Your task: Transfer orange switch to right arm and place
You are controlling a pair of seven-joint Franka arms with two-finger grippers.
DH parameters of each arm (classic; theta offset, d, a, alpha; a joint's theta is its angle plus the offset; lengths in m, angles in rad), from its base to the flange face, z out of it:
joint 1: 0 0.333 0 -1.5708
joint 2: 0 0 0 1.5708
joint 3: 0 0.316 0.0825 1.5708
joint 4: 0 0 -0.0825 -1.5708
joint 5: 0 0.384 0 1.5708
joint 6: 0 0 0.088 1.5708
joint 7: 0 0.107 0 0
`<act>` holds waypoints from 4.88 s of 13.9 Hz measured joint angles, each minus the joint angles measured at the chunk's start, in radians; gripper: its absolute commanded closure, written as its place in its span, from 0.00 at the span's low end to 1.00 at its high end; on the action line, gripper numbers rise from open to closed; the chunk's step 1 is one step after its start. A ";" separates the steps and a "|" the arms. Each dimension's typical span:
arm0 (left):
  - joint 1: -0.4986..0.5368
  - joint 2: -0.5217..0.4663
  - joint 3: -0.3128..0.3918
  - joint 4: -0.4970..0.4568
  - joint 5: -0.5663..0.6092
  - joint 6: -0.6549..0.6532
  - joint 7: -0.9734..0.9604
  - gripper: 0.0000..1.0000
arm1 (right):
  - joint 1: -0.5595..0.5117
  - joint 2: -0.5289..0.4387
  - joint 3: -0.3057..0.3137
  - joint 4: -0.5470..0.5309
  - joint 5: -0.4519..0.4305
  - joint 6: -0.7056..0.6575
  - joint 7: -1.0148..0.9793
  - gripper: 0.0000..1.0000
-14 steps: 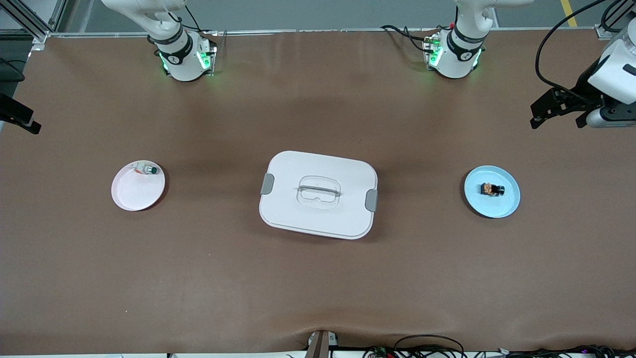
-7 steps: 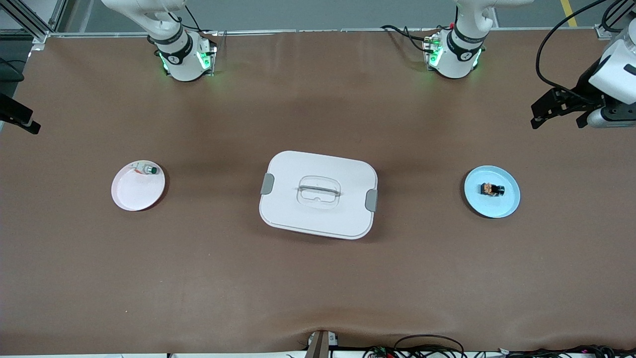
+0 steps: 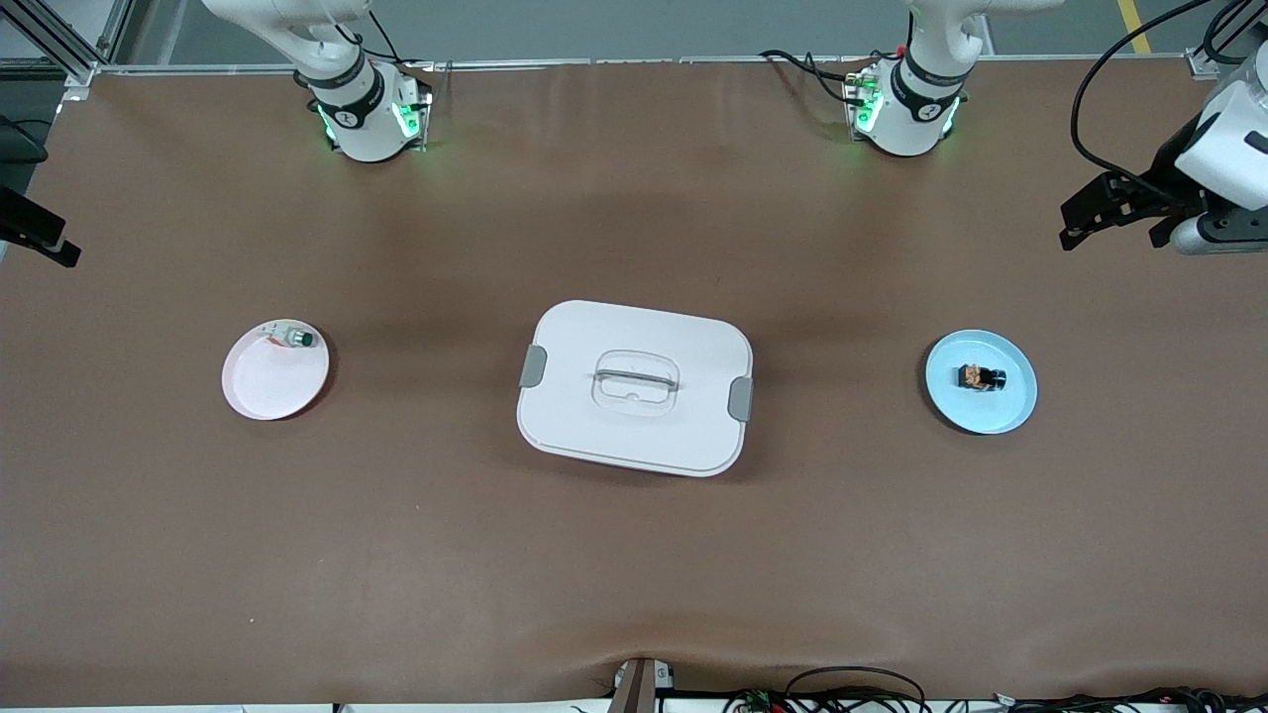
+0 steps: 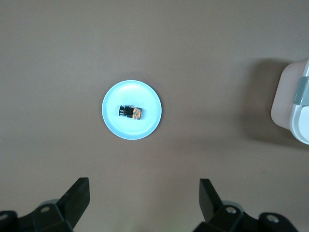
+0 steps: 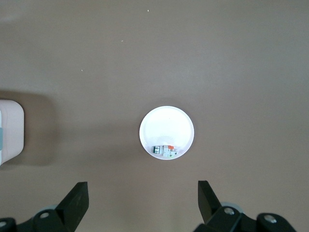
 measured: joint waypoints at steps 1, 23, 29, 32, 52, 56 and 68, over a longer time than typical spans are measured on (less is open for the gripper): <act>0.004 0.005 0.000 -0.001 0.000 -0.002 0.000 0.00 | 0.000 0.000 0.000 0.000 0.000 0.000 0.000 0.00; 0.077 0.165 0.004 -0.294 0.007 0.371 0.136 0.00 | 0.000 0.000 -0.001 -0.001 0.000 0.000 0.000 0.00; 0.078 0.200 0.004 -0.401 0.027 0.537 0.183 0.00 | 0.000 0.000 -0.002 -0.001 0.000 0.000 0.000 0.00; 0.107 0.236 0.004 -0.413 0.060 0.585 0.241 0.00 | 0.000 0.000 -0.002 -0.001 0.000 0.000 0.000 0.00; 0.121 0.409 0.004 -0.514 0.066 0.865 0.302 0.00 | 0.000 0.000 -0.003 -0.002 0.000 0.000 0.000 0.00; 0.146 0.424 0.005 -0.517 0.066 0.888 0.344 0.00 | 0.000 0.000 -0.003 -0.002 0.000 0.000 0.000 0.00; 0.158 0.500 0.005 -0.519 0.066 0.981 0.345 0.00 | 0.000 0.000 -0.003 -0.002 0.000 0.001 0.000 0.00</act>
